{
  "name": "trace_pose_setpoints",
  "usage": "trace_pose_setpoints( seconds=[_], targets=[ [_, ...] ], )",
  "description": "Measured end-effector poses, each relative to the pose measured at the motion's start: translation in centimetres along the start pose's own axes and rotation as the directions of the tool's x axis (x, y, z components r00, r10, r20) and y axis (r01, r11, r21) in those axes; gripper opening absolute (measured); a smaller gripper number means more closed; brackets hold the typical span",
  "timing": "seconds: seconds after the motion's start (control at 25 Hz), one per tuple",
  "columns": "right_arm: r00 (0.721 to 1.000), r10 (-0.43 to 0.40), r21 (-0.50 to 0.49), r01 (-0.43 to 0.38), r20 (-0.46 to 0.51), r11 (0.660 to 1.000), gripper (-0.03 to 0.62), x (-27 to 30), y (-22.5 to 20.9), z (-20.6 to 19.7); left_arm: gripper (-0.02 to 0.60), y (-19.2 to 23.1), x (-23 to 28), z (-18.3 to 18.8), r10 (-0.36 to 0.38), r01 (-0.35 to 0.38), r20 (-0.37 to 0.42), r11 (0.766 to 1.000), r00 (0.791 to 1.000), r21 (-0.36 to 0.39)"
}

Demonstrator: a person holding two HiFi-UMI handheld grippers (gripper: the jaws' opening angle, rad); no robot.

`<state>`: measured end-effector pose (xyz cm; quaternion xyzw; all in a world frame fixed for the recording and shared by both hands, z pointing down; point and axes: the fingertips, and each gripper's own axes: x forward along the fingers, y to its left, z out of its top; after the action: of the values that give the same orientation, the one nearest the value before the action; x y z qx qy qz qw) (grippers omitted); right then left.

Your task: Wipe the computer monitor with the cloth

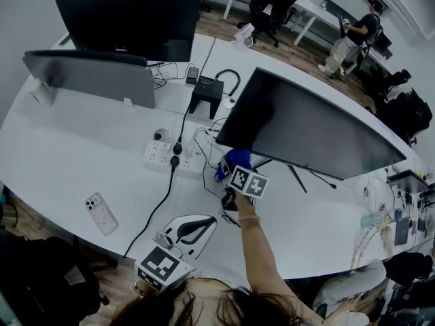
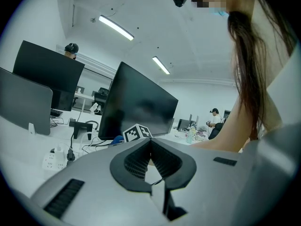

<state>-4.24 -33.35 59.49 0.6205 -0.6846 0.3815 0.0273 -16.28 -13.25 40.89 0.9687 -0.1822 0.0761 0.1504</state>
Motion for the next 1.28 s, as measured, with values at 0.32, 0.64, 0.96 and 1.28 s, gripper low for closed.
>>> trace_pose_setpoints(
  seconds=[0.32,0.64,0.96,1.28],
  targets=[
    [1.0,0.005,-0.026,-0.005,-0.021,1.0,0.097,0.0,0.6,-0.2,0.009,0.0,0.2,-0.2,-0.008,0.008,0.006,1.0,1.0,0.0],
    [0.998,0.015,-0.081,-0.02,-0.065,0.997,0.097,0.5,1.9,-0.7,0.009,0.5,-0.2,-0.5,0.014,-0.014,0.011,1.0,1.0,-0.016],
    [0.992,0.052,-0.138,-0.067,-0.112,0.988,0.097,1.4,4.0,-1.3,0.009,1.0,-0.2,-0.9,0.033,-0.033,0.008,0.999,0.999,-0.004],
    [0.987,0.08,-0.152,-0.101,-0.136,0.983,0.097,1.9,5.6,-1.7,0.009,1.2,-0.5,-1.4,0.049,-0.048,0.011,0.999,0.999,-0.01]
  ],
)
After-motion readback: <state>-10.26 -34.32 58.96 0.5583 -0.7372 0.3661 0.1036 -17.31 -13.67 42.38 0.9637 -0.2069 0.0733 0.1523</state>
